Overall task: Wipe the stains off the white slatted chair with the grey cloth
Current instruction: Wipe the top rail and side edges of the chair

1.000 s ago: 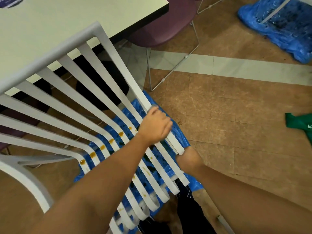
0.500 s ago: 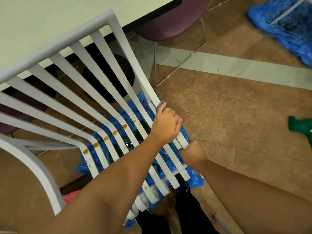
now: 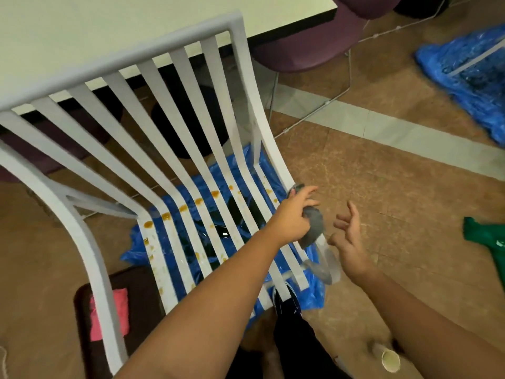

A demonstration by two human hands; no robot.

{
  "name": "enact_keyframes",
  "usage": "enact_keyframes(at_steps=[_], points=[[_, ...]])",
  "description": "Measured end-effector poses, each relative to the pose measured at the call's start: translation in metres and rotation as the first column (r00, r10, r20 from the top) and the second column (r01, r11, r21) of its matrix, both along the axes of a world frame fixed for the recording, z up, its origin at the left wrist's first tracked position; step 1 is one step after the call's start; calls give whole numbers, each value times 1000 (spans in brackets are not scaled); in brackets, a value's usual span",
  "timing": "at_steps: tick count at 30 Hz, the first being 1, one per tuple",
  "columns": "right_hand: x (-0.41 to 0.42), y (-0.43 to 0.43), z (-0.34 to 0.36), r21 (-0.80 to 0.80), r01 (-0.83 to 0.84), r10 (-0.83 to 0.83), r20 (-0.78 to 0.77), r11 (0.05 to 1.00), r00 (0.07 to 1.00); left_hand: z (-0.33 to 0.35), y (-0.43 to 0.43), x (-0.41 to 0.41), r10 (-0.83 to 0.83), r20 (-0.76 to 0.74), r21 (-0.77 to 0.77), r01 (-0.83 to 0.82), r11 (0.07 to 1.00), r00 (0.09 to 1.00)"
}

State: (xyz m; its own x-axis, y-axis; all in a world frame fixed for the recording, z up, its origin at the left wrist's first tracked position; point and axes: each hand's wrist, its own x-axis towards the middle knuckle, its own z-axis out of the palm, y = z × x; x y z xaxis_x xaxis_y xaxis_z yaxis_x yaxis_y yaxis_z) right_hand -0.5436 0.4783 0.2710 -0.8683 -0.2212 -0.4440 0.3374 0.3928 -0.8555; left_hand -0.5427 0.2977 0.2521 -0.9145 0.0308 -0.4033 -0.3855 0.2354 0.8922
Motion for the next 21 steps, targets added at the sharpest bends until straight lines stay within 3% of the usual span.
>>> enact_keyframes(at_steps=[3,7,8,12,15,17,19,21], points=[[5,-12,11,307,-109,215,-338,945,916,9,-2,6,146,-58,-22,-147,989,988],[5,-49,-8,523,-296,541,-412,799,733,3,-11,26,300,-235,-212,-350,912,925],[3,-55,-15,574,-279,560,-397,769,727,1,-17,35,339,-236,-225,-390,893,911],[-9,-63,-29,636,-267,457,-152,724,877,-5,-53,88,475,-142,-267,-496,826,868],[4,-58,-34,682,-299,466,-69,668,882,-12,-95,145,518,-95,-366,-514,776,850],[24,-44,-35,712,-274,460,-78,647,884,-15,-127,186,458,-145,-555,-455,697,877],[46,-25,-36,737,-241,441,-85,631,894,-14,-158,227,348,-188,-767,-359,532,918],[63,-9,-36,740,-231,434,-91,632,896,-9,-183,260,339,-230,-870,-349,348,912]])
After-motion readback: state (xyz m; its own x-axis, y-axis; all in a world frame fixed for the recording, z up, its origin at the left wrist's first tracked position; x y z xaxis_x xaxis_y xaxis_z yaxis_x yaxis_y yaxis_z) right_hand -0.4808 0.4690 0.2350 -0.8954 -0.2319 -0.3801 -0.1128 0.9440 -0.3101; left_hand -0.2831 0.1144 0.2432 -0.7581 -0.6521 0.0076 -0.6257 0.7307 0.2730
